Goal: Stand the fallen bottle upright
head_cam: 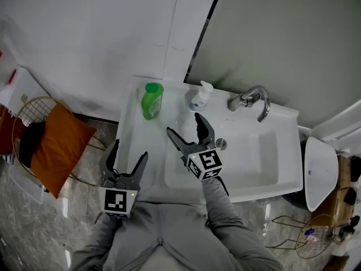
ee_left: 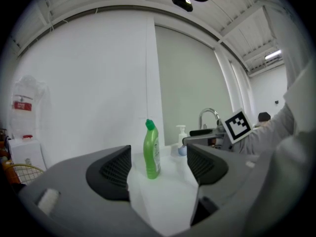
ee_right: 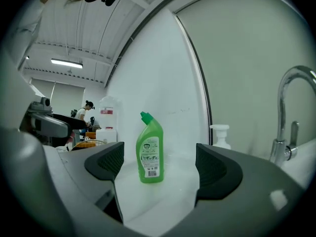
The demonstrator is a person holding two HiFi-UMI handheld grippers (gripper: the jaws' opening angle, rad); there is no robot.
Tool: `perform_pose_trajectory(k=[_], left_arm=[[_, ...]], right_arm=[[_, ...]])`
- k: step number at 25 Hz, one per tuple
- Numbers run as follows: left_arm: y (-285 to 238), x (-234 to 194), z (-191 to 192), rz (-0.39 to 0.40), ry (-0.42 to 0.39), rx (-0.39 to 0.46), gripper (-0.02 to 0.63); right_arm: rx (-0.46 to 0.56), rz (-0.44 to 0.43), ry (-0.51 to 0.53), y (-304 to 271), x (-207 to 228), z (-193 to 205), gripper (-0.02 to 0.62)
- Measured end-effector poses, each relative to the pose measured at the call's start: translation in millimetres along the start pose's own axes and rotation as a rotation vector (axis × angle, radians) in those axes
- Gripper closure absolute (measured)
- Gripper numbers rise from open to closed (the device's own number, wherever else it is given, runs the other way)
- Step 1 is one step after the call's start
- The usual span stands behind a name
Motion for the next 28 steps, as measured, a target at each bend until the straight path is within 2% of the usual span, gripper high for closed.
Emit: perform_pose_trajectory(k=[7,13,22,28], left_arm=[[-23,3,-1,0.024,-0.02,0.034,0.224],[-41,10,-12,0.043,-0.015,0.067,0.224],[-57,24,-22,0.072,-0.008,0.08,0.224],[-59,29,-25,0.077,-0.017,0.079,0.224]], right_arm=[[-0.019,0.127,-0.038,49,21,-1,0.163],[0.064,0.257,-0.096,89,37,-16,0.163],[0.031,0.319,-0.025,115,43,-22,0.163],[-0.007,0.318,-0.002,122,41,-18,0.163]])
Point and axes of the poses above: the fingertips, and each gripper's own axes: y backward along the fingers, x to its right, z out of its underside, the point moved 5 cm from there along y, backward along the fingers
